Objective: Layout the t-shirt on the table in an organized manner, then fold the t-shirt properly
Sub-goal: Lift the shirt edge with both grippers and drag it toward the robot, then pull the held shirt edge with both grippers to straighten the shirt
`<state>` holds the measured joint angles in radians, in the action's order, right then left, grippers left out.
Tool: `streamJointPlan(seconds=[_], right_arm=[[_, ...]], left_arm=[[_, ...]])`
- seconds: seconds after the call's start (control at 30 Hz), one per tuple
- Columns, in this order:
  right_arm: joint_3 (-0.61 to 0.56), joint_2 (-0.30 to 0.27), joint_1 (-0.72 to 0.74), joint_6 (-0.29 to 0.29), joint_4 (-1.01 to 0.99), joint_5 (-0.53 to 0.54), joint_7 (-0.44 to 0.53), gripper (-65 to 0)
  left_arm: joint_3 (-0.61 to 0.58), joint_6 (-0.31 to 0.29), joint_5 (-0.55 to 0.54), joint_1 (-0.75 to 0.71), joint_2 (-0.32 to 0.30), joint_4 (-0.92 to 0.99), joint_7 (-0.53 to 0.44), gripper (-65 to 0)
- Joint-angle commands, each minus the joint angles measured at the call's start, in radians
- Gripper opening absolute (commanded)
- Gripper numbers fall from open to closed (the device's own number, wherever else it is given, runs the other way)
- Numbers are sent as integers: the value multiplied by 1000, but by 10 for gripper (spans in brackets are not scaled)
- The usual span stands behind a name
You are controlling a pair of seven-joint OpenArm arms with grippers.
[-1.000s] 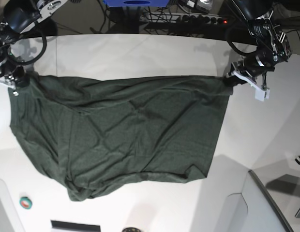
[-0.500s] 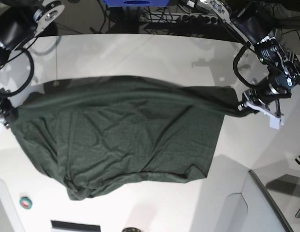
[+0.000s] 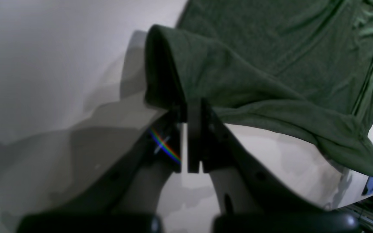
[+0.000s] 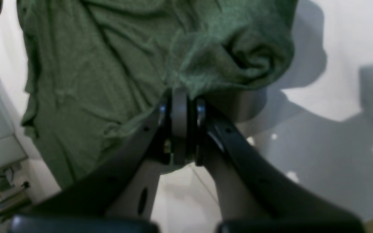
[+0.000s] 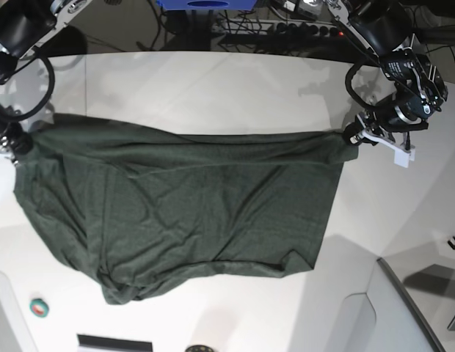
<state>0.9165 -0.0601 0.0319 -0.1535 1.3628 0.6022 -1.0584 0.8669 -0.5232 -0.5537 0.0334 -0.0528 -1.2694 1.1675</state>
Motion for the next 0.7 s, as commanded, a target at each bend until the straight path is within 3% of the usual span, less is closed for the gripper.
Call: streamJointPlan(seconds=[0.0, 0.67], right_arm=[[3, -20, 6, 2, 5, 15, 16, -644], [-4, -68, 64, 1, -56, 11, 16, -644]], left_arm=[[-1, -7, -27, 15, -12, -16, -13, -650], [-22, -1, -21, 213, 9, 10, -13, -650]])
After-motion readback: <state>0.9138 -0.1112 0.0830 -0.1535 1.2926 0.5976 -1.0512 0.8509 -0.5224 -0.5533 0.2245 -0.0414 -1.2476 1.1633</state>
